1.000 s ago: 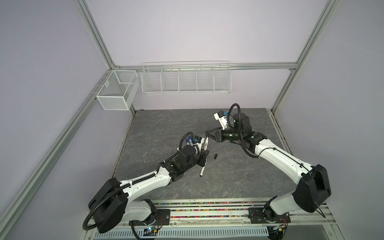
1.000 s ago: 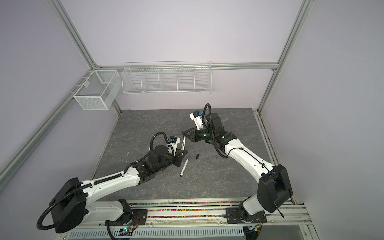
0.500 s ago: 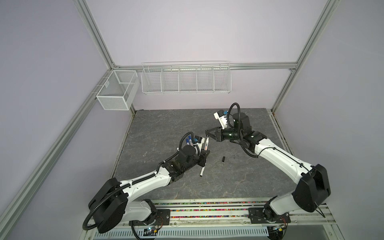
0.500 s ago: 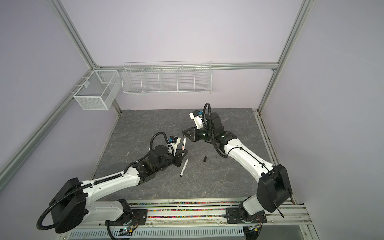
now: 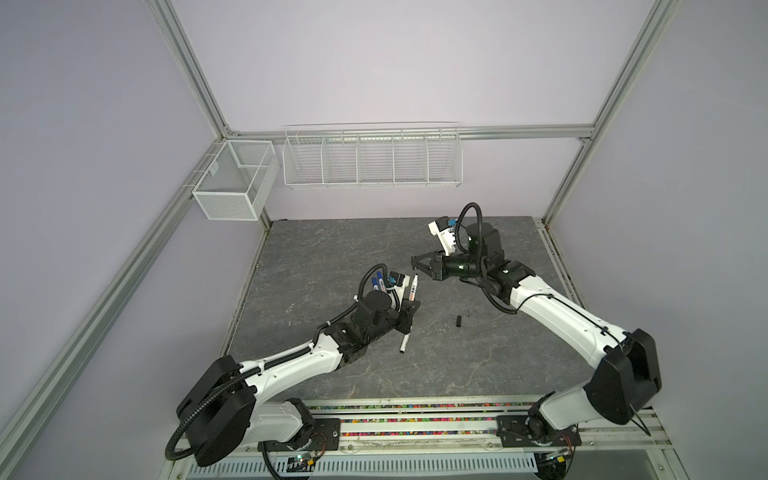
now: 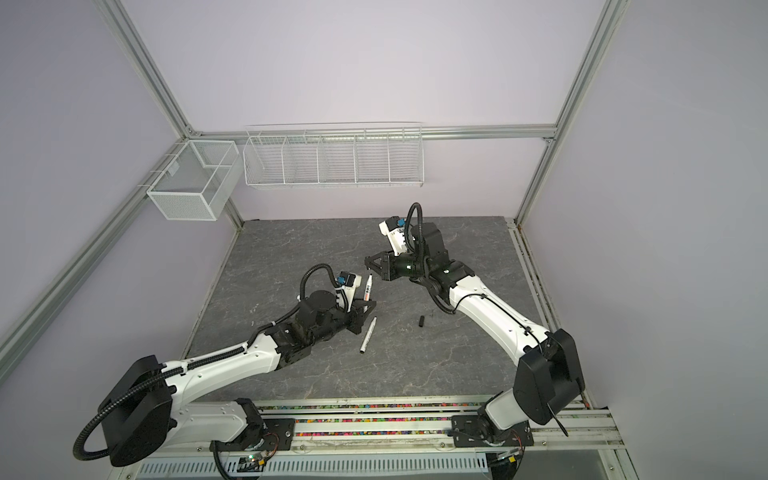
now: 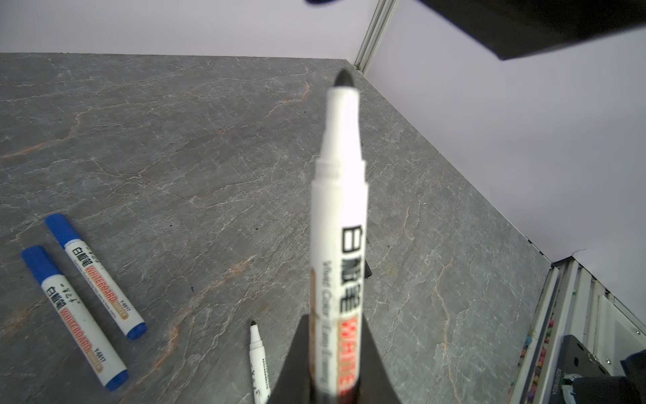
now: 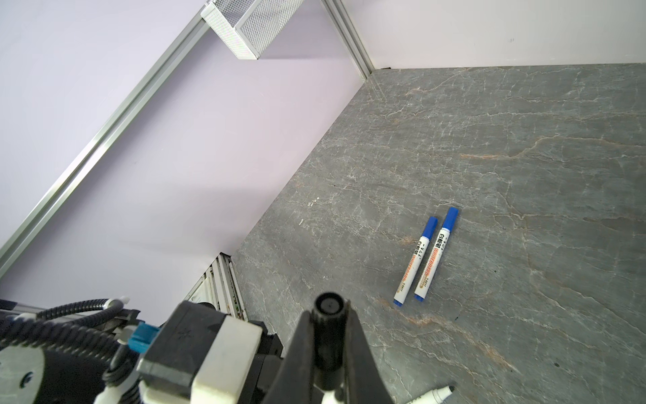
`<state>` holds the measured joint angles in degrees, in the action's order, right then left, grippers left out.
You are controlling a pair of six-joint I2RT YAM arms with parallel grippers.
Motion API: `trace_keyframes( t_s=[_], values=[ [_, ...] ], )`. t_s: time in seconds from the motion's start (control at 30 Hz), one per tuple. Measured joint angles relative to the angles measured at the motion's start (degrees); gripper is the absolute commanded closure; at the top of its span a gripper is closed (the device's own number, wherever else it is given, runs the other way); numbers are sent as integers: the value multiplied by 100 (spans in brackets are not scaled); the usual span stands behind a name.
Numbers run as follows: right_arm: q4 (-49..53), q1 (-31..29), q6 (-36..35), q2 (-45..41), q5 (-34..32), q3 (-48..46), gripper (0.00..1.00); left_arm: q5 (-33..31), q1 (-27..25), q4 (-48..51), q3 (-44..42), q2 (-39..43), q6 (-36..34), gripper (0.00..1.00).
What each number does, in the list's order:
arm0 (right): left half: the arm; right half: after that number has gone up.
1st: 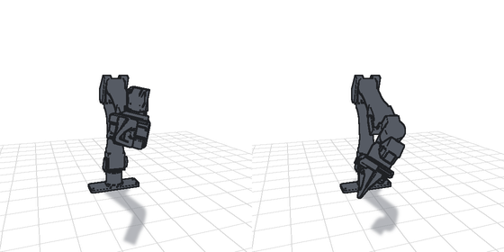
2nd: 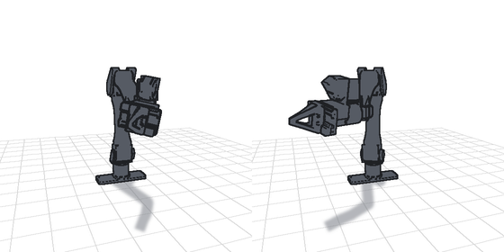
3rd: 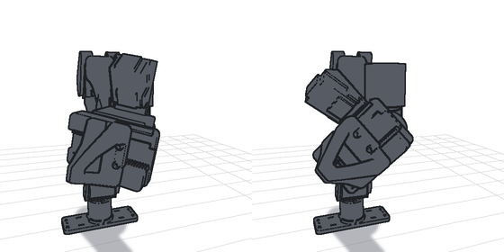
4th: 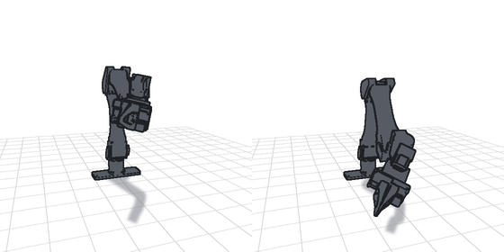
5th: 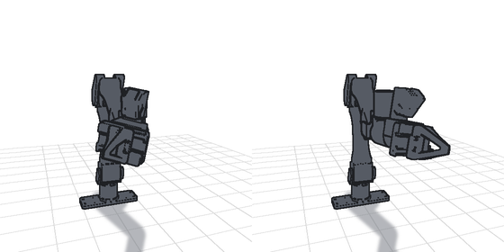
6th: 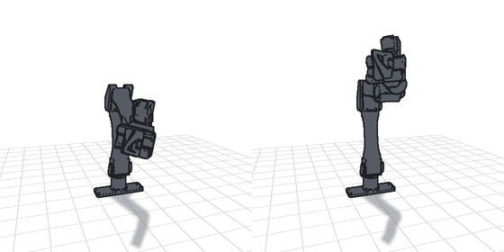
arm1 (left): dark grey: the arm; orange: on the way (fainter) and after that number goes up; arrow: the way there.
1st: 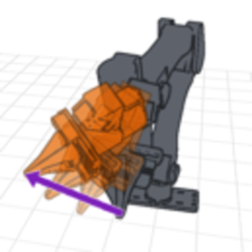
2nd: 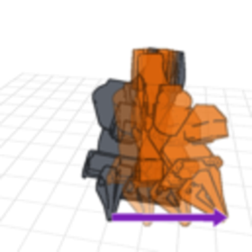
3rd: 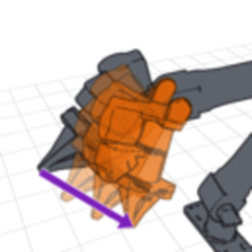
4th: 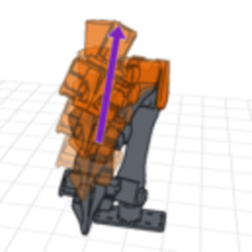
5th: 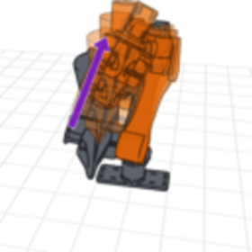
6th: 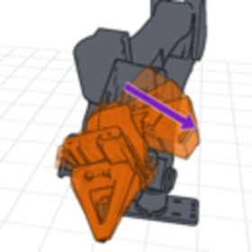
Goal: Insert the pens into the pen caps
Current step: 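Lower the black cap onto the marker tip held upright by the left gripper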
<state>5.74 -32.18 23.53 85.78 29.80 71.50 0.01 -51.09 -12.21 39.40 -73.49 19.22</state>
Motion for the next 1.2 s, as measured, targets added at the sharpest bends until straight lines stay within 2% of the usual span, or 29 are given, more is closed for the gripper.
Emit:
trace_keyframes(
  t_s=[0.67, 1.2],
  values=[
    [125, 9, -103, -164, 0, -256, 93, -35, -48, -76, 0, 7, 0, 100],
    [-24, 116, -105, -437, 107, -498, 91, -37, -92, -743, 146, -380, -42, 100]
  ],
)
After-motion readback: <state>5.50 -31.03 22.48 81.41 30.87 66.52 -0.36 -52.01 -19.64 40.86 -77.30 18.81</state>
